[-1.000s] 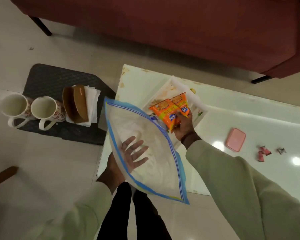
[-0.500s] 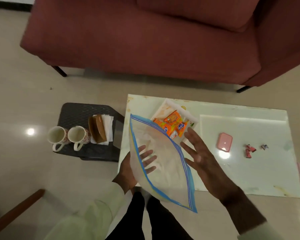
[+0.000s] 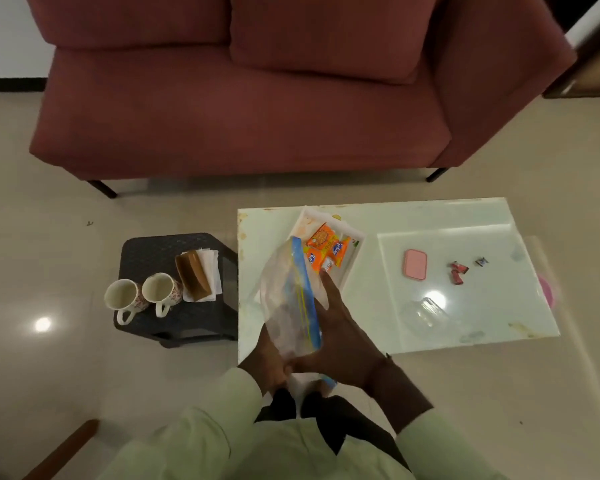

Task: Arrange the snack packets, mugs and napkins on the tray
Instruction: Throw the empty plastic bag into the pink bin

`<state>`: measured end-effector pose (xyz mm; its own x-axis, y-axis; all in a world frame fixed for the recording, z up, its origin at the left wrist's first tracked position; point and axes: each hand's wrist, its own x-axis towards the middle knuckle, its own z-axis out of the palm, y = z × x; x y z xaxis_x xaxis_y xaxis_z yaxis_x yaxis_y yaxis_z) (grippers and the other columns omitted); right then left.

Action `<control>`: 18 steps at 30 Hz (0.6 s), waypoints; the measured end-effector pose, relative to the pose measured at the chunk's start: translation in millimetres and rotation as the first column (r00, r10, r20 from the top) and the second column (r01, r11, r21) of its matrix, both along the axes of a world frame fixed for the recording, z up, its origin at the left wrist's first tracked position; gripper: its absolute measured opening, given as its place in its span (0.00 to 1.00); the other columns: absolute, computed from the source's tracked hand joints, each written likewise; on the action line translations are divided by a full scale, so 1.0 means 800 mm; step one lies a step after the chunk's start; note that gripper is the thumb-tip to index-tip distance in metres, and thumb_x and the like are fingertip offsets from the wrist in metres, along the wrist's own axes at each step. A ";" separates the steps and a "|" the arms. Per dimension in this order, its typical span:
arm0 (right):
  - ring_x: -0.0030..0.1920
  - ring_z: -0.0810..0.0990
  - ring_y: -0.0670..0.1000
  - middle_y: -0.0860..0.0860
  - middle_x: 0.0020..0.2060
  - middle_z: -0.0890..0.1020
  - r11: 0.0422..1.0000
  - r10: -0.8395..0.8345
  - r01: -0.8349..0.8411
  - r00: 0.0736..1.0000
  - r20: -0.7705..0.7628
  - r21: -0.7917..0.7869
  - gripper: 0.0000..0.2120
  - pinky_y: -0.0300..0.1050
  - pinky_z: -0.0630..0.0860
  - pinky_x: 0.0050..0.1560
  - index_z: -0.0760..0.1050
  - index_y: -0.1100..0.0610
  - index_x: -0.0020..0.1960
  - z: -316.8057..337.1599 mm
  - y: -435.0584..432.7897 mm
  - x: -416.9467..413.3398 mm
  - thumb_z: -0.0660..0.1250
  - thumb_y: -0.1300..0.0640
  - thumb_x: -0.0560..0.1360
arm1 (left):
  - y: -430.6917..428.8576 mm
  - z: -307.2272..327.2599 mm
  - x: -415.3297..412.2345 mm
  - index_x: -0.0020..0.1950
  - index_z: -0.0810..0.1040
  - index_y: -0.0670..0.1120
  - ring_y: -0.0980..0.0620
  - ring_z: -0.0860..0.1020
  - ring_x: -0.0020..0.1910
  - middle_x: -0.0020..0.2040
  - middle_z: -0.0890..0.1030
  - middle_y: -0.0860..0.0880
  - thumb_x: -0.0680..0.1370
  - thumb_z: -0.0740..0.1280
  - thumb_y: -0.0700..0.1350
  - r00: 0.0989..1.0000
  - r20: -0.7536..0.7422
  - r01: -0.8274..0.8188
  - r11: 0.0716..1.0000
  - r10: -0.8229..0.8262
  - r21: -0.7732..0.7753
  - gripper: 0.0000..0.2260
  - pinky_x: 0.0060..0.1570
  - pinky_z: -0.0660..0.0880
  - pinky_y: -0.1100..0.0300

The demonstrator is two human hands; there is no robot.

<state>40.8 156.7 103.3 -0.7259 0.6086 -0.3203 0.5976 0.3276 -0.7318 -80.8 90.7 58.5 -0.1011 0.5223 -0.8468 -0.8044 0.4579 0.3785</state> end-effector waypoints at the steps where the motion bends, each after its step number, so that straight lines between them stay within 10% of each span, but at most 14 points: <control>1: 0.79 0.48 0.48 0.39 0.77 0.37 1.000 -0.016 0.016 1.000 0.004 -0.020 0.55 0.46 0.61 0.74 0.51 0.39 0.78 -0.001 0.000 0.005 0.78 0.37 0.60 | 0.003 0.004 0.006 0.53 0.77 0.43 0.46 0.79 0.43 0.44 0.82 0.43 0.84 0.54 0.46 1.000 0.026 -0.001 1.000 0.001 0.009 0.14 0.41 0.78 0.54; 3: 0.75 0.64 0.51 0.42 0.78 0.47 0.997 -0.070 0.071 0.997 0.033 -0.035 0.47 0.42 0.65 0.70 0.58 0.41 0.77 -0.007 0.003 0.020 0.78 0.42 0.63 | 0.004 0.017 0.011 0.56 0.76 0.41 0.44 0.77 0.49 0.52 0.79 0.40 0.84 0.52 0.44 0.996 0.057 0.060 0.992 -0.067 0.114 0.14 0.54 0.75 0.46; 7: 0.63 0.77 0.53 0.50 0.65 0.75 0.956 -0.241 0.253 0.966 0.094 -0.148 0.28 0.51 0.74 0.64 0.71 0.50 0.69 -0.015 0.010 0.063 0.74 0.55 0.71 | 0.004 0.028 0.019 0.58 0.78 0.43 0.47 0.79 0.49 0.51 0.81 0.42 0.83 0.55 0.40 0.918 -0.114 0.395 0.889 -0.379 0.231 0.13 0.51 0.76 0.52; 13: 0.44 0.84 0.61 0.58 0.41 0.84 0.682 -0.578 0.585 0.799 0.166 -0.439 0.06 0.61 0.80 0.54 0.80 0.67 0.46 -0.029 0.012 0.150 0.66 0.70 0.71 | 0.022 0.029 0.041 0.48 0.80 0.55 0.55 0.81 0.46 0.45 0.84 0.56 0.75 0.70 0.52 0.442 -0.770 0.692 0.722 -0.460 -0.035 0.04 0.44 0.73 0.66; 15: 0.39 0.80 0.57 0.56 0.35 0.80 0.601 -0.638 0.638 0.746 0.192 -0.481 0.08 0.55 0.78 0.46 0.79 0.63 0.38 -0.028 0.010 0.180 0.65 0.73 0.70 | 0.030 0.034 0.060 0.61 0.73 0.62 0.63 0.75 0.56 0.59 0.77 0.61 0.67 0.76 0.59 0.331 -0.881 0.761 0.647 -0.337 0.039 0.24 0.48 0.73 0.72; 18: 0.37 0.78 0.55 0.56 0.34 0.78 0.543 -0.641 0.658 0.726 0.248 -0.522 0.10 0.46 0.75 0.40 0.78 0.61 0.36 -0.024 0.008 0.225 0.63 0.73 0.68 | 0.053 0.037 0.113 0.74 0.56 0.69 0.66 0.58 0.74 0.76 0.56 0.66 0.59 0.79 0.66 0.137 -0.931 0.953 0.303 -0.339 0.030 0.49 0.67 0.64 0.66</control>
